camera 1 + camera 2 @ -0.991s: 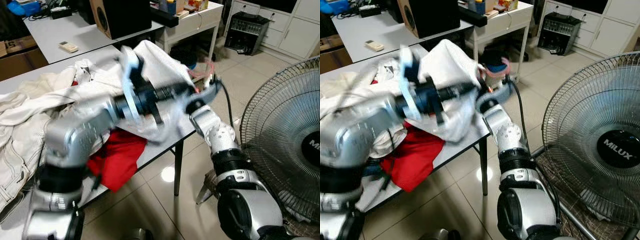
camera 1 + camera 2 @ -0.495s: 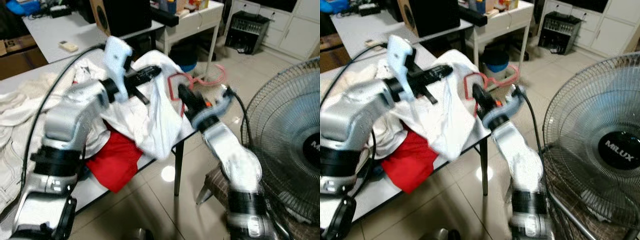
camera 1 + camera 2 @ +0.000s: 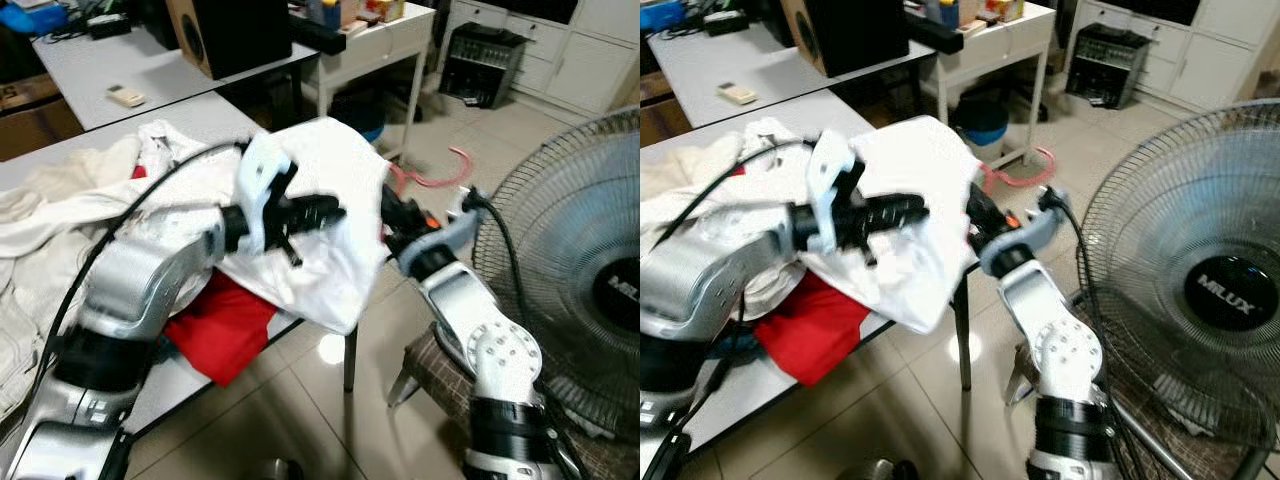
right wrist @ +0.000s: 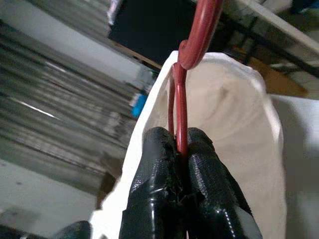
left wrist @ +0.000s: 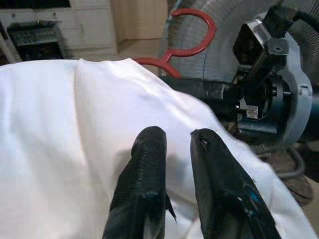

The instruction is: Hang hanger

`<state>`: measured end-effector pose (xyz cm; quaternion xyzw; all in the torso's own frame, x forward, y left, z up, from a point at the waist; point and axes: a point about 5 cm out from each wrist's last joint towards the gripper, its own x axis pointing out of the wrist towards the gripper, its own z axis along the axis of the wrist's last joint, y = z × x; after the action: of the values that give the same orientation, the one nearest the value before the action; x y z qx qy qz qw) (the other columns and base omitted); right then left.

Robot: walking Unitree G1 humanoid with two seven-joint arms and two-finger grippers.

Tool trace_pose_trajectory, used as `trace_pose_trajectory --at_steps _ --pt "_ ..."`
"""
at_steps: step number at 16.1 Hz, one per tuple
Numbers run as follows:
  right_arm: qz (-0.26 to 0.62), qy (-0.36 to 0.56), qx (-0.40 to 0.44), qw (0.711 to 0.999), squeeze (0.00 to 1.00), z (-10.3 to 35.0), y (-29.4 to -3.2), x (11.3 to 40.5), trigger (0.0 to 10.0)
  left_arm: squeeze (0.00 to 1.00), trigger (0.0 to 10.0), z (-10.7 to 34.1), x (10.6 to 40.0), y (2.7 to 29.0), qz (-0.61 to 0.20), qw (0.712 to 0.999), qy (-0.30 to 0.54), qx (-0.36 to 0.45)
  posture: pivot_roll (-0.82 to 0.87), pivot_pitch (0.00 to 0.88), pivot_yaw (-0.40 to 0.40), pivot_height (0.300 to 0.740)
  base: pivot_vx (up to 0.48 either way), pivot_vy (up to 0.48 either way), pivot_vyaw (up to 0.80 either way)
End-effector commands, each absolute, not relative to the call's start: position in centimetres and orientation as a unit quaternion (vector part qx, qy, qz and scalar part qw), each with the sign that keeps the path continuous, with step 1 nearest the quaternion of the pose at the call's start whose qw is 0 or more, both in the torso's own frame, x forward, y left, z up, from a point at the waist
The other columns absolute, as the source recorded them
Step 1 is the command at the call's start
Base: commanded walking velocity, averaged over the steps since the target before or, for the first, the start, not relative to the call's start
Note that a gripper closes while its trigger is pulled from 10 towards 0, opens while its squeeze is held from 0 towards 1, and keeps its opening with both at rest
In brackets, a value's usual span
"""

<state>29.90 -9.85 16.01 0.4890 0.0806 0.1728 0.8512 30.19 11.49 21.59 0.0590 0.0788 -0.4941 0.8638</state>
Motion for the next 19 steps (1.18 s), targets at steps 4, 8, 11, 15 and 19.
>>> trace_pose_trajectory --at_steps 4,8,11,15,19 --pt "0.157 0.081 0.485 0.856 0.00 16.0 -10.8 29.3 10.0 1.00 10.0 21.6 29.6 13.4 -0.445 0.893 0.070 0.027 0.00 0.000 0.065 0.740 0.000 0.000 0.00" --pt "0.139 0.042 0.506 0.850 0.00 17.0 -12.5 29.3 10.0 0.00 10.0 23.1 29.2 14.6 -0.406 0.913 0.028 -0.017 -0.01 0.000 0.061 0.740 0.000 0.000 0.34" --pt "0.149 0.010 0.503 0.851 0.00 18.4 -13.4 29.1 10.0 0.00 10.0 24.3 29.2 15.9 -0.377 0.926 -0.002 -0.035 -0.02 0.002 0.064 0.740 0.000 0.000 0.80" --pt "0.230 -0.026 0.485 0.843 0.00 22.0 -12.8 27.9 10.0 0.00 10.0 24.3 28.3 17.0 -0.332 0.943 -0.001 -0.034 -0.01 0.011 0.057 0.740 0.000 0.000 0.80" --pt "0.296 -0.064 0.421 0.855 0.00 26.5 -10.6 27.3 10.0 0.00 10.0 22.9 28.1 16.9 -0.231 0.973 0.000 -0.003 0.01 0.017 0.031 0.740 0.000 0.000 0.80"
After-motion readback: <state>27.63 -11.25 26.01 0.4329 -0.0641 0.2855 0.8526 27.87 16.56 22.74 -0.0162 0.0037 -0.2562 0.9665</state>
